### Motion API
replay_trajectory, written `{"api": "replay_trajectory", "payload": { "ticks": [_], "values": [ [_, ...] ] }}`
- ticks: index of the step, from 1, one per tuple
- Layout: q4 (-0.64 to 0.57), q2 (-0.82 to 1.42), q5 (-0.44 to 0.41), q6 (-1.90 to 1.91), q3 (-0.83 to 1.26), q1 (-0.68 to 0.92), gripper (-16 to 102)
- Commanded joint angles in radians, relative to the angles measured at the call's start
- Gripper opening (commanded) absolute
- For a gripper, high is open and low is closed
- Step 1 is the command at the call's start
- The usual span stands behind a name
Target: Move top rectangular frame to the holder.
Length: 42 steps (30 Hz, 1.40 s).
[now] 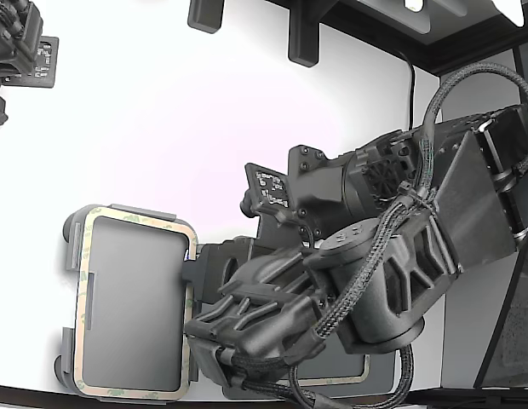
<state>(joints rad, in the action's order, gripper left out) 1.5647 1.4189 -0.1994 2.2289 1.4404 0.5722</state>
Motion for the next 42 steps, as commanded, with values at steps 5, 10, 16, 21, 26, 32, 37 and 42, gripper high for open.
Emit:
{"api": "replay_trajectory", "payload": {
  "ticks": [5,10,16,21,26,32,37,42],
  "values": [
    [-0.002,0.032,0.005,-0.005,-0.002,-0.015,-11],
    [-0.009,0.032,0.005,-0.006,0.003,-0.015,-11],
    [-0.02,0.032,0.003,-0.012,0.012,-0.014,15],
    [-0.015,0.034,-0.034,-0.032,-0.012,-0.011,100],
    [0.032,0.012,-0.11,-0.138,-0.146,-0.002,100],
    [-0.044,0.178,-0.354,-0.704,-0.147,-0.003,100],
    [-0.295,0.552,-0.348,-1.322,0.239,-0.107,100],
    [-0.502,0.923,-0.21,-1.812,0.62,-0.276,100]
  ]
}}
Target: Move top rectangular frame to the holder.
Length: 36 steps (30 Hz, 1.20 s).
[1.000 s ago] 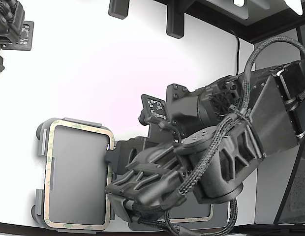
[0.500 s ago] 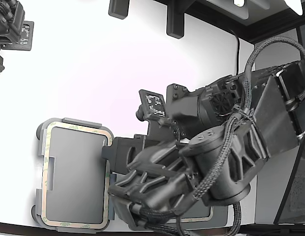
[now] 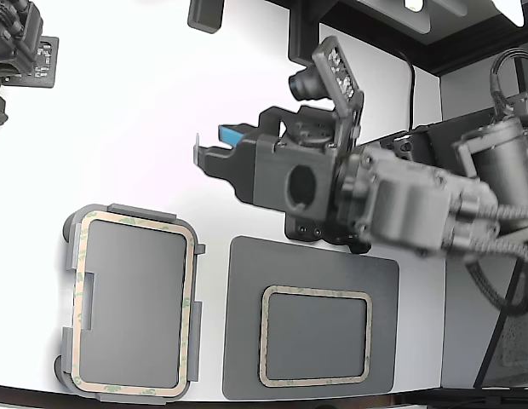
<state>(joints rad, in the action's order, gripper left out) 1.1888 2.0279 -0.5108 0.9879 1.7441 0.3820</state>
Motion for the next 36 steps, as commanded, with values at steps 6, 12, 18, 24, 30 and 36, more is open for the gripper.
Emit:
{"api": "replay_trajectory", "payload": {
  "ticks": [6,12,18,24,30,36],
  "values": [
    [-0.227,0.597,0.236,-0.831,0.588,-0.244,100],
    [-0.267,0.801,0.373,-0.904,0.749,-0.379,100],
    [-0.221,0.911,0.425,-0.904,0.857,-0.394,100],
    [-0.218,0.927,0.391,-0.867,0.893,-0.394,100],
    [-0.218,0.927,0.387,-0.864,0.893,-0.394,100],
    [-0.218,0.927,0.387,-0.864,0.893,-0.394,100]
  ]
}}
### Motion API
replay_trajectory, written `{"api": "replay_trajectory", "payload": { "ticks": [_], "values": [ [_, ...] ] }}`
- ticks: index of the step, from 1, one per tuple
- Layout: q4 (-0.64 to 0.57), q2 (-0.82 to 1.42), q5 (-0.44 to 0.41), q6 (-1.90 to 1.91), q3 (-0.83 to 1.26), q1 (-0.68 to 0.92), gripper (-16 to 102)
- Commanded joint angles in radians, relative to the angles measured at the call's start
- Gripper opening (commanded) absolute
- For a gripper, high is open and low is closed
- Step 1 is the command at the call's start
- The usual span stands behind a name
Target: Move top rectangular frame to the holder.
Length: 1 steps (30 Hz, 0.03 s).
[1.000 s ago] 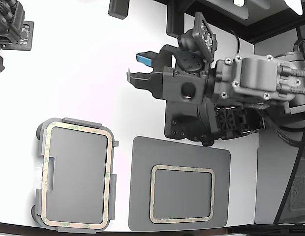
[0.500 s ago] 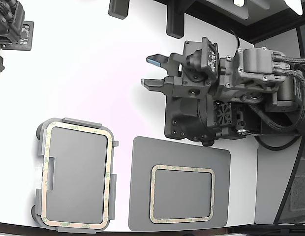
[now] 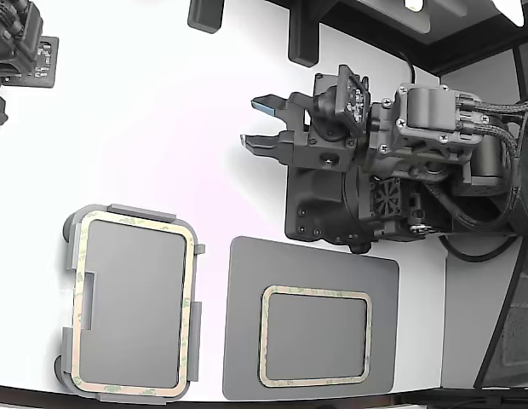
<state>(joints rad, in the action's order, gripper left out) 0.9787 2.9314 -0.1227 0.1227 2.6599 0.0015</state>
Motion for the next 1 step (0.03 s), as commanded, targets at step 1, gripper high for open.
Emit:
{"api": "replay_trajectory", "payload": {
  "ticks": [1],
  "values": [
    [-0.008,0.023,-0.002,0.002,-0.023,-0.014,100]
  ]
}}
